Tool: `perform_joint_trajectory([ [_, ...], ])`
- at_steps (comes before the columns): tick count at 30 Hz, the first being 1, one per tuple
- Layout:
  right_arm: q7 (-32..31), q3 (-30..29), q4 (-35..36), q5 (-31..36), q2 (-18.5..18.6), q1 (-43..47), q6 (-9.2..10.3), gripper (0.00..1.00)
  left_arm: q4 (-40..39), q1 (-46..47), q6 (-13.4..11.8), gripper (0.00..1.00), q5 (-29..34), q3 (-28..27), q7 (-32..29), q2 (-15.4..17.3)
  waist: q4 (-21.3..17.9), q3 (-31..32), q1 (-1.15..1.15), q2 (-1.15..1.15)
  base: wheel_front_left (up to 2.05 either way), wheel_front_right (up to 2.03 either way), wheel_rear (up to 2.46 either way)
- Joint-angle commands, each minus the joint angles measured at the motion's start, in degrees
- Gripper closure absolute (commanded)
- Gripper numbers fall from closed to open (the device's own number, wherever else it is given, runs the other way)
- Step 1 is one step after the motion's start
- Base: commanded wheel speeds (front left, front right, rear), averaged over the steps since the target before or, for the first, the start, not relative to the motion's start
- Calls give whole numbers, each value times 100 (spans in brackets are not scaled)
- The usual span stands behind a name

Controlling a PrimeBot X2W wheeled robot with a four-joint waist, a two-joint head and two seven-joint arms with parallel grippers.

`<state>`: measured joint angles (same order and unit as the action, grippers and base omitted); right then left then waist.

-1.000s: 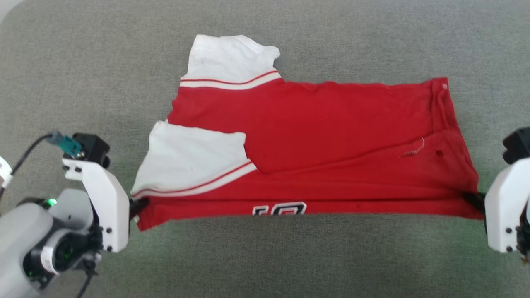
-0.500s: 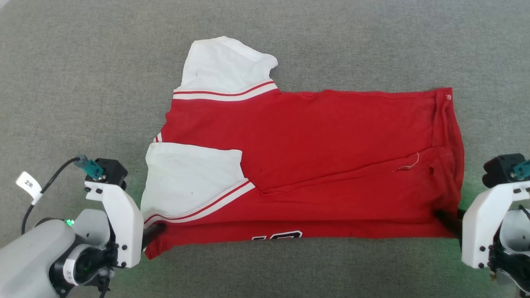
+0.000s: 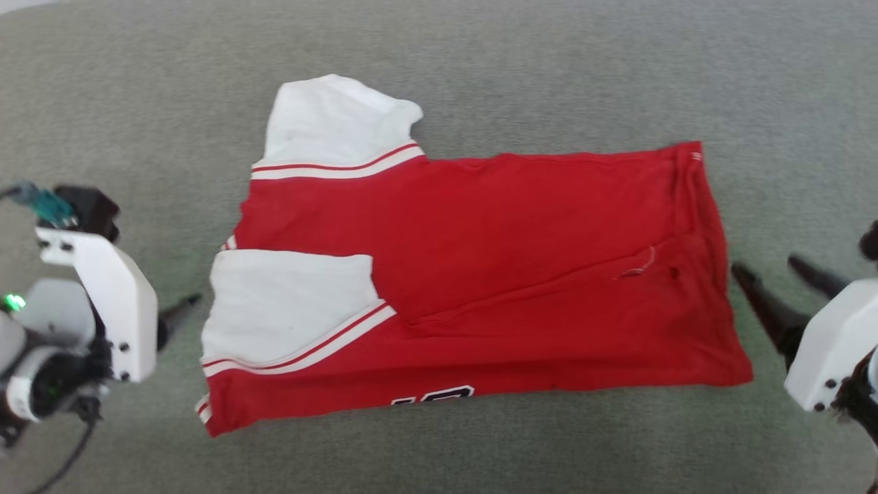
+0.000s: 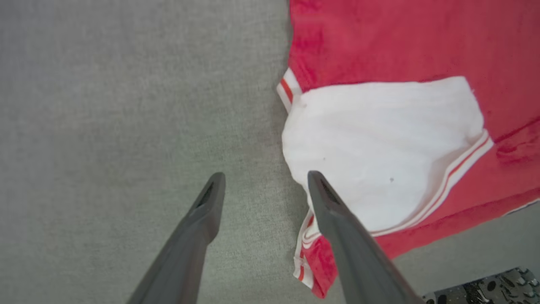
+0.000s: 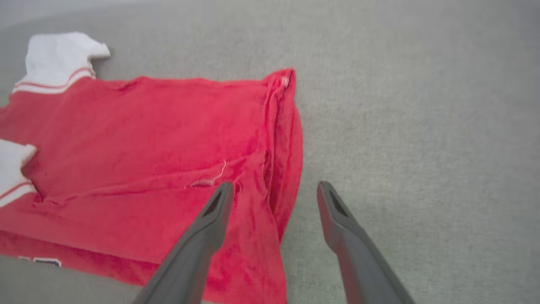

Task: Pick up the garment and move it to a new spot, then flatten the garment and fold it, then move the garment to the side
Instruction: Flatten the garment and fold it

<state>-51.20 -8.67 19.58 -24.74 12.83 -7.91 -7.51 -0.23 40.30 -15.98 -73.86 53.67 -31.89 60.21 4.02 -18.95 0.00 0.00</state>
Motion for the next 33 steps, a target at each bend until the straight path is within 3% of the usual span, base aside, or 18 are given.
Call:
perform_joint_trajectory([
  [1, 105, -13, 45, 55, -37, -86, 5, 0, -18, 98, 6, 0, 89, -19, -30, 27, -90, -11, 0, 0, 0, 0, 0],
  [8, 1340, 28, 320, 330, -467, -444, 4, 0, 277, 881, 346, 0, 550, -181, -9, -74, -514, -139, 0, 0, 0, 0, 0],
  [17, 3111, 407, 219, 806, -854, -955, 4, 0, 1545, 1964, 979, 0, 927, -288, -31, -504, -1091, -485, 0, 0, 0, 0, 0],
  [26, 3606, 789, -187, 778, -967, -1158, 4, 0, 2702, 2822, 1339, 0, 1129, -264, -322, -936, -1488, -895, 0, 0, 0, 0, 0],
  [33, 3493, 1022, -413, 742, -982, -1349, 4, 0, 3525, 3146, 1325, 0, 1149, -137, -722, -1292, -1626, -1137, 0, 0, 0, 0, 0],
])
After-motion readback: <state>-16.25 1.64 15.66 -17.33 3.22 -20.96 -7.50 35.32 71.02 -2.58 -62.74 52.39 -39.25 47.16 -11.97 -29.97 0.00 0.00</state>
